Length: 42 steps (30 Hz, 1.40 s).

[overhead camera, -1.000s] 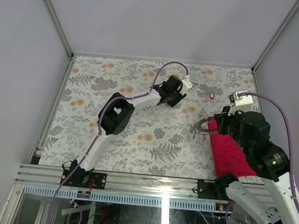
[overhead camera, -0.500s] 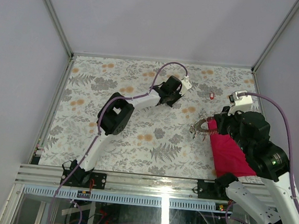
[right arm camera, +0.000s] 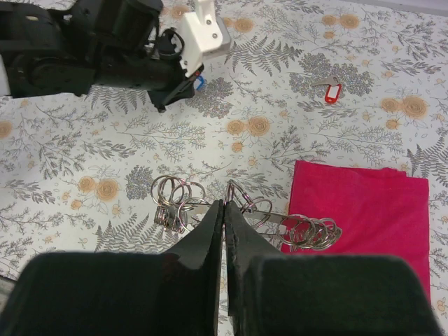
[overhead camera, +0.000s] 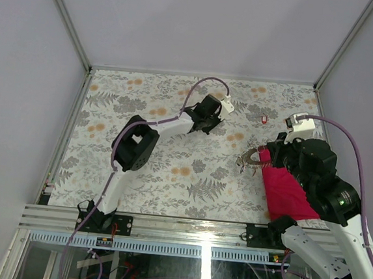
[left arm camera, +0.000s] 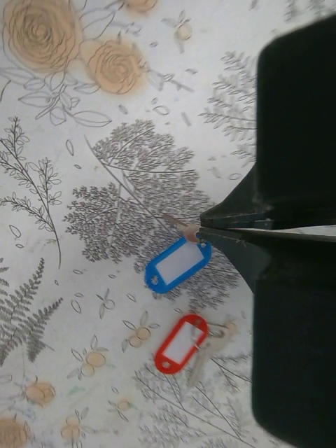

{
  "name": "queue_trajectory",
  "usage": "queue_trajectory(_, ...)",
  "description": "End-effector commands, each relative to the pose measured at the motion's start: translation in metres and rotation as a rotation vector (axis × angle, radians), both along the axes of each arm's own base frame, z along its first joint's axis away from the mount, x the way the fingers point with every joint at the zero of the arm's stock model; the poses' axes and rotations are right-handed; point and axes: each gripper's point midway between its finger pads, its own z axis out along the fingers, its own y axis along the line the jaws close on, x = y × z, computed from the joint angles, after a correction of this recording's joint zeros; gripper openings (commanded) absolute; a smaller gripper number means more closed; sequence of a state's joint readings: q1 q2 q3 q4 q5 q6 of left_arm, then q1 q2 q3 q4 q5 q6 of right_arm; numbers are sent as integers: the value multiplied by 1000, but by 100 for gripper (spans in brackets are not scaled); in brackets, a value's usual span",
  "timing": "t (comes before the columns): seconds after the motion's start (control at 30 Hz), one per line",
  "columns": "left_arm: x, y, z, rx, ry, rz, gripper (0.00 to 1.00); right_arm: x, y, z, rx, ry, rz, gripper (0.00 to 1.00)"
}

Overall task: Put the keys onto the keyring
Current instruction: Pick up the key from the center of the board.

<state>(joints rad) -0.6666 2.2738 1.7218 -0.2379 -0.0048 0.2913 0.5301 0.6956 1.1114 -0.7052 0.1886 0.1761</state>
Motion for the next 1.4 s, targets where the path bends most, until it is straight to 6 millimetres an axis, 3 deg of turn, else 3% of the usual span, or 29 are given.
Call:
queue_trajectory(0.0,3,-8,73,-121,-135,-41,0,7,7,24,62,-83,11,5)
queue_trajectory(0.23,-36,-14,132,-341,-129,-96,0,8,16,24,65,-92,60,0)
queue_trajectory(0.43,-78,-20,175,-592,-58,-106,0,2,53,21,67,-71,281,0)
queue_trajectory(0.6,-113,-7,216,-752,-77,-115,0,-4,72,20,61,-73,414,0)
queue_trajectory(0.73,-163,0,244,-773,-141,-363,0,-2,83,25,90,-103,466,0)
queue_trajectory(0.87,-207,14,257,-737,-284,-615,0,-1,97,30,128,-122,524,0)
queue_trajectory(1.03,-222,40,280,-781,-369,-663,0,-13,122,24,175,-150,696,0)
queue_trajectory(1.2,-223,69,307,-882,-434,-689,0,-30,137,38,202,-207,855,0)
queue_trajectory(1.27,-220,76,316,-904,-416,-697,0,-32,140,42,213,-223,885,0)
queue_trajectory(1.37,-230,77,329,-908,-414,-808,0,-38,145,46,220,-237,942,0)
